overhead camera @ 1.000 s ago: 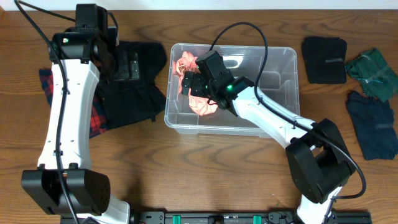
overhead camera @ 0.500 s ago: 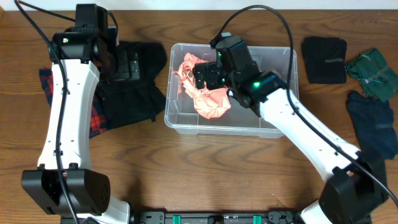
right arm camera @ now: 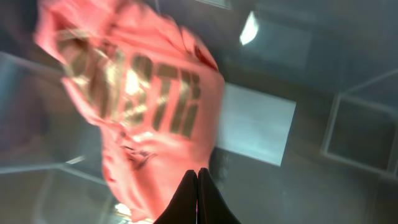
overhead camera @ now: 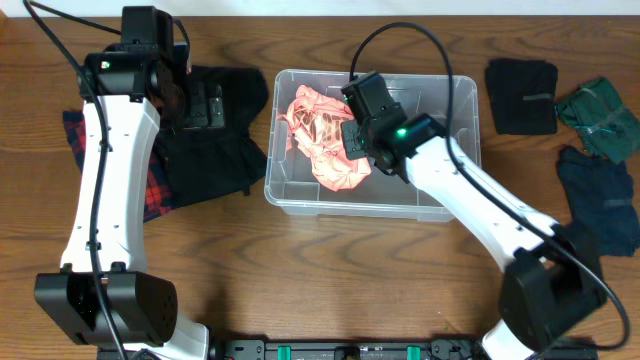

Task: Pack container
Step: 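Release the pink shirt in the bin's left side and press it down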

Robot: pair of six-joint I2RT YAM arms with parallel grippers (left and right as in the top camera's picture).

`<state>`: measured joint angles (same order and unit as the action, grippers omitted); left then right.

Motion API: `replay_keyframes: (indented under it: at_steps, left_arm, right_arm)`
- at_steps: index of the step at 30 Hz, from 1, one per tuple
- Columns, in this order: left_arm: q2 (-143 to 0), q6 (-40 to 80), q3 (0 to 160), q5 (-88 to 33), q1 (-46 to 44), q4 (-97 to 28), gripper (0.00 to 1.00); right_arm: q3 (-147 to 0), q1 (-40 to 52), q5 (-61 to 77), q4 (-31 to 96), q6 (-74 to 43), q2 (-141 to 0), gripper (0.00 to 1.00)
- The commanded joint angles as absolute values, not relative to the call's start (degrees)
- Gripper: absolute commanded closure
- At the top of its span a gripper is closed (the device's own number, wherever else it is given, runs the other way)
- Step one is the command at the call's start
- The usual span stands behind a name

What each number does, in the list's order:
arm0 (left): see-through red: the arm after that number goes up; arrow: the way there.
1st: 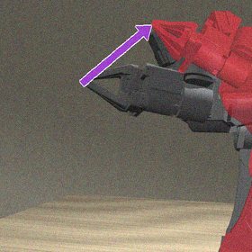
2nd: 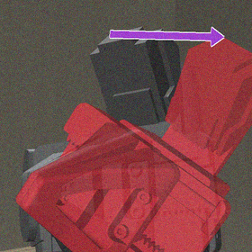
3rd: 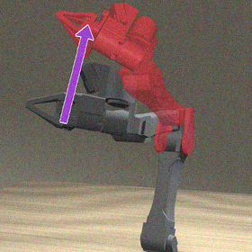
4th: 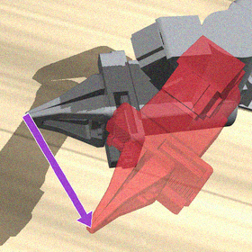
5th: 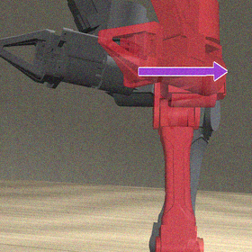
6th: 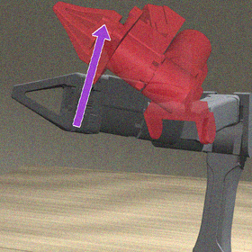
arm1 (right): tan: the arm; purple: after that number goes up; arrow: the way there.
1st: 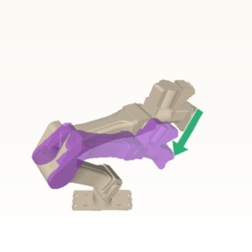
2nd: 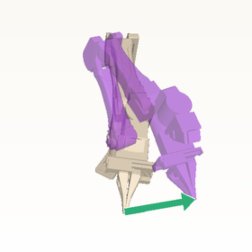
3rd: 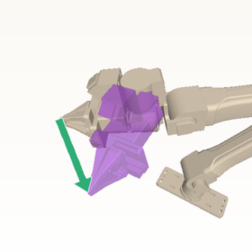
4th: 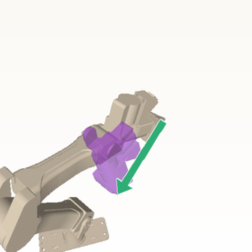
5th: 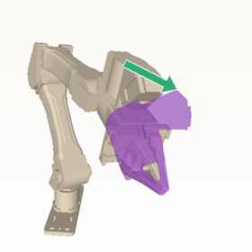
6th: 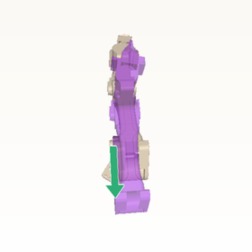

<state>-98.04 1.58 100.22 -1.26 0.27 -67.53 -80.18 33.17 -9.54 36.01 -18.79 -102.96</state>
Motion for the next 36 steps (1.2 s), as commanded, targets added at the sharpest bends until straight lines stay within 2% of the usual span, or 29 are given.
replay_keyframes:
  at_steps: [1,20,36]
  left_arm:
    - [-98.3,2.3,101.3,-0.6,0.4,-67.7,0.02]
    - [-98.3,2.3,101.3,-0.6,0.4,-67.7,0.02]
    - [-98.3,2.3,101.3,-0.6,0.4,-67.7,0.02]
  right_arm:
    - [-80.5,33.0,-11.6,36.7,-18.6,-106.3,0.99]
    - [-80.5,32.6,-13.9,36.9,-22.3,-113.7,0.99]
    - [-80.5,32.5,9.9,34.3,-20.9,-114.4,0.99]
